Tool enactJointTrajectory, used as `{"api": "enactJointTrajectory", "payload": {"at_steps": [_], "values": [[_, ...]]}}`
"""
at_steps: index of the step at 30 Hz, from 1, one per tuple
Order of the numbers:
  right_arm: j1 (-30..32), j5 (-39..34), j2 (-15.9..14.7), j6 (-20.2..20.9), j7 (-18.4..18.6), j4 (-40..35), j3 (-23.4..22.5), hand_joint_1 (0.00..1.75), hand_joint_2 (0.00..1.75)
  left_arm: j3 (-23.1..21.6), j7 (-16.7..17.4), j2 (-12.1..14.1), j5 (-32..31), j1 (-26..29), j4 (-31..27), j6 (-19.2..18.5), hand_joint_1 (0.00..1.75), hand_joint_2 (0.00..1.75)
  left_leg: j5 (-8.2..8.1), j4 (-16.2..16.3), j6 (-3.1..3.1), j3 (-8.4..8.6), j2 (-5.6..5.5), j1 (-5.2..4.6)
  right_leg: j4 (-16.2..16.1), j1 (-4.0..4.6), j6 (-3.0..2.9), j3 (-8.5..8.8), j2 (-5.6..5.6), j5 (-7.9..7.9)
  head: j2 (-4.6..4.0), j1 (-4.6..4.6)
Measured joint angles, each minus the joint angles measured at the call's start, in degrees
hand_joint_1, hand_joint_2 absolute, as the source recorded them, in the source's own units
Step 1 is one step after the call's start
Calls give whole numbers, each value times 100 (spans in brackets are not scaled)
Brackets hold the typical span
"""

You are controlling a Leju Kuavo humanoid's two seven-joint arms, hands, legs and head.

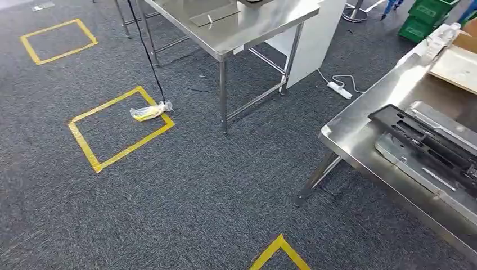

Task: Take the parts from the cabinet and place them on the table.

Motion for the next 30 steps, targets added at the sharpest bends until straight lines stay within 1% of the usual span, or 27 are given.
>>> {"api": "enactJointTrajectory", "payload": {"at_steps": [1,2,3,5,6,7,8,9,10,11,12,13,14,15,16,17,18,20,21,22,23,24,25,26,27,28,30], "values": [[15,0,-6,-4,0,4,2,0,175,0,18,-24,-7,6,11,-13,0,0,18,-3,-11,-28,-45,22,-194,-15,-50,94,356,-54,0,-7],[16,0,-4,-4,0,7,4,0,175,0,55,-13,-46,-21,15,-41,0,0,33,47,-42,-83,-141,-13,-339,-9,-56,82,442,-3,0,-2],[2,4,7,-7,-2,7,9,0,175,0,116,-9,-68,-15,18,-61,0,0,71,43,-93,-135,-211,56,-322,18,-46,63,366,-24,0,0],[-5,9,11,-28,-28,7,35,0,175,-4,218,2,-141,19,28,-105,0,0,118,-15,-177,-165,-385,78,-373,37,-88,86,215,-10,0,11],[-16,11,24,-31,-39,-2,35,0,175,-9,241,11,-160,24,33,-118,0,0,125,-19,-210,-163,-447,32,-477,-30,-107,123,134,35,0,11],[-13,13,35,-35,-39,0,35,0,175,-11,260,13,-179,43,42,-140,0,0,23,120,-195,-209,-89,30,-568,-40,-118,198,12,77,0,11],[-9,15,37,-35,-39,-2,35,0,175,-15,265,18,-198,36,50,-155,0,0,-147,345,-214,-309,198,33,-596,-40,-150,217,-49,90,0,7],[7,17,39,-37,-44,0,35,0,175,-20,289,31,-214,16,52,-151,0,0,-405,812,-257,-540,426,41,-596,-31,-150,215,-170,86,0,4],[22,20,39,-39,-44,0,35,0,175,-24,289,37,-214,-2,55,-151,0,0,-605,1251,-291,-755,500,69,-590,-24,-143,211,-279,71,0,4],[25,22,37,-44,-44,2,35,0,175,-33,291,44,-219,-5,55,-151,0,0,-715,1587,-330,-916,525,96,-588,-24,-138,212,-387,59,0,2],[25,20,33,-46,-44,2,35,0,175,-44,304,46,-225,-2,55,-151,0,0,-685,1666,-358,-948,538,120,-583,-29,-125,218,-472,46,0,4],[26,-13,31,-57,-35,2,33,0,175,-63,341,50,-245,6,57,-149,0,0,-538,1493,-384,-844,551,145,-576,-37,-107,227,-554,30,0,2],[25,-111,31,-104,-35,2,26,0,175,-113,411,68,-260,23,61,-112,0,0,-274,1008,-411,-555,602,166,-561,-52,-79,249,-645,-1,0,4],[28,-200,31,-142,-37,2,9,0,175,-186,457,83,-273,33,61,-79,0,0,-38,444,-425,-219,725,178,-536,-63,-47,276,-710,-38,0,2],[32,-299,26,-175,-39,2,-30,0,175,-273,494,85,-282,29,68,-40,0,0,-32,25,-437,-11,1001,166,-505,-54,-5,299,-776,-79,0,4],[35,-408,26,-223,-59,2,-76,0,175,-384,505,83,-282,26,77,23,0,0,-57,24,-356,11,978,115,-475,-12,46,304,-826,-123,0,6],[35,-481,29,-241,-68,2,-112,0,175,-486,487,83,-282,34,79,77,0,0,-53,38,-272,-1,887,107,-482,-5,70,311,-859,-130,0,9],[44,-693,33,-319,-105,0,-223,0,175,-717,273,83,-284,81,85,269,0,0,-62,40,-215,-35,779,77,-507,-1,119,352,-954,-134,0,2],[42,-754,35,-345,-105,-6,-284,0,175,-832,102,81,-284,89,96,351,0,0,-42,-7,-162,-13,714,110,-503,-16,158,372,-980,-164,0,7],[52,-795,37,-365,-99,-11,-334,0,175,-935,-107,74,-284,108,105,413,0,0,-20,-34,-125,4,664,128,-403,-58,198,361,-661,-263,0,11],[54,-824,68,-389,-85,-11,-367,0,175,-1036,-327,72,-284,103,120,453,0,0,-13,-42,-72,-1,626,127,-108,-65,197,216,-396,-477,0,7],[66,-835,81,-418,-63,-11,-398,0,175,-1148,-525,66,-284,93,131,490,0,0,-6,-43,-51,-14,573,119,323,-68,198,-1,-285,-713,0,7],[79,-850,85,-437,-55,-9,-442,0,175,-1286,-673,44,-265,93,155,562,0,0,-8,-42,-29,-24,503,104,830,-64,200,-251,-240,-936,0,4],[84,-870,85,-457,-52,-11,-474,0,175,-1380,-667,-11,-208,95,175,677,0,0,-8,-40,-20,-29,433,89,1194,-61,199,-442,-230,-1051,0,7],[83,-879,94,-463,-52,-11,-503,0,175,-1429,-610,-83,-171,103,186,799,0,0,-7,-38,-20,-20,346,77,1371,-55,192,-545,-219,-1025,0,4],[81,-876,94,-474,-52,-13,-525,0,175,-1462,-548,-144,-164,106,210,879,0,0,-8,-34,-21,-2,264,72,1258,-50,178,-504,-213,-856,0,7],[75,-808,101,-573,-37,-13,-551,0,175,-1574,-415,-146,-214,83,308,810,0,0,-10,-28,-24,39,68,59,379,-51,119,-120,-136,-243,0,7]]}}
